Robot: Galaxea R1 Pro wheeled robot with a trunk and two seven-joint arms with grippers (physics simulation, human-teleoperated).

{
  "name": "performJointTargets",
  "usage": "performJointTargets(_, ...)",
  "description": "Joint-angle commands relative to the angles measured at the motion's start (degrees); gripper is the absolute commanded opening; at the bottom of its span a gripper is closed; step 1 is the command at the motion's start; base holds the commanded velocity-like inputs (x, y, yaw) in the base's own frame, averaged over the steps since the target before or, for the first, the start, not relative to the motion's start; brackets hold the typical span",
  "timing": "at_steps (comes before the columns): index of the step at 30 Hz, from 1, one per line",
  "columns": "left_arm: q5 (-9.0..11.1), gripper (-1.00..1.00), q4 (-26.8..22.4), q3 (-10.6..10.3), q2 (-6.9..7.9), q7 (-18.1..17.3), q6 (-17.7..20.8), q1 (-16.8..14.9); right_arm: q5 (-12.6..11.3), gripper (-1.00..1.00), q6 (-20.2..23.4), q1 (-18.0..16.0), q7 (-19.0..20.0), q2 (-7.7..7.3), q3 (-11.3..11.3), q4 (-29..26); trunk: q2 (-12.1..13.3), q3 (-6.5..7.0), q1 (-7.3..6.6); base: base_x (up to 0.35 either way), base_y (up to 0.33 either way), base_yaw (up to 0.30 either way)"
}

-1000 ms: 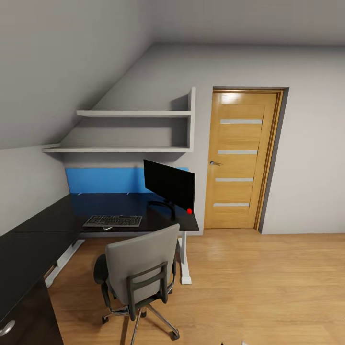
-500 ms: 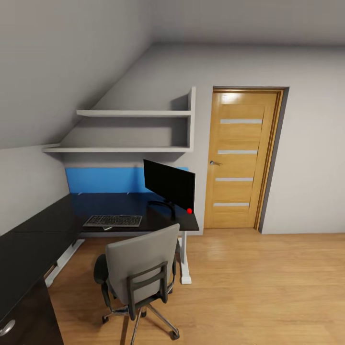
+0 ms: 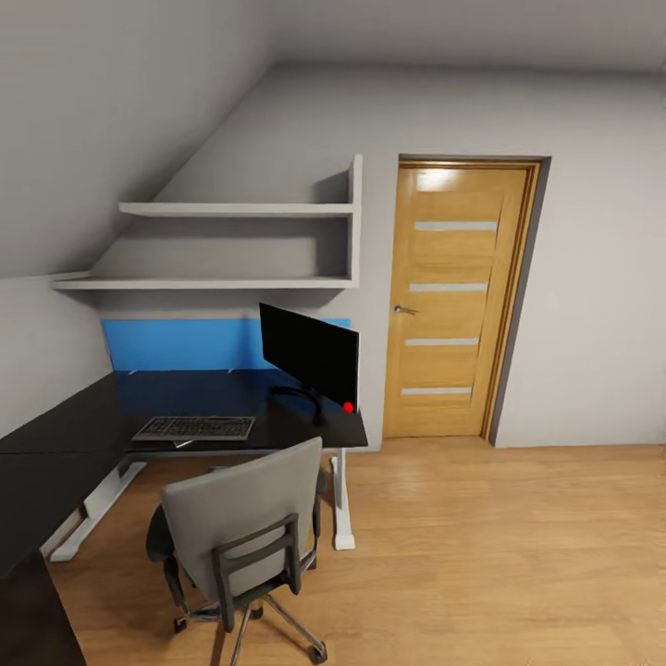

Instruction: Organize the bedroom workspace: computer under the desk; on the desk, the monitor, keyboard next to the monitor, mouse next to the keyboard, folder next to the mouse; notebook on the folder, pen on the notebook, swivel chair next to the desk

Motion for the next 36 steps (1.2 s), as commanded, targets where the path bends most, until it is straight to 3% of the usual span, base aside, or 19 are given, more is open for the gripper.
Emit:
performJointTargets(1,0.31,1.00,0.04,0.02,0.00,0.03,-0.27,0.00,-0.39,1.00,-0.88,-0.04,-0.04,-0.05,0.23,0.09,-0.08,-0.17,0.04,0.023,-0.038,-0.107)
performJointTargets(13,0.28,1.00,0.06,-0.01,0.00,0.02,-0.40,0.01,-0.47,1.00,-1.55,-0.04,-0.04,-0.10,0.15,0.14,-0.08,-0.91,0.04,0.019,-0.006,-0.200)
performJointTargets(21,0.29,1.00,0.08,-0.02,0.02,-0.05,-0.37,-0.01,-0.51,1.00,-1.75,-0.04,-0.02,-0.17,0.14,0.14,-0.08,-0.93,0.04,0.208,0.000,-0.289)
performJointTargets(36,0.31,1.00,0.08,-0.02,0.04,-0.25,-0.38,0.00,-0.72,1.00,-1.78,-0.04,0.66,-0.43,0.14,0.14,-0.08,-0.93,0.04,0.012,0.000,-0.297)
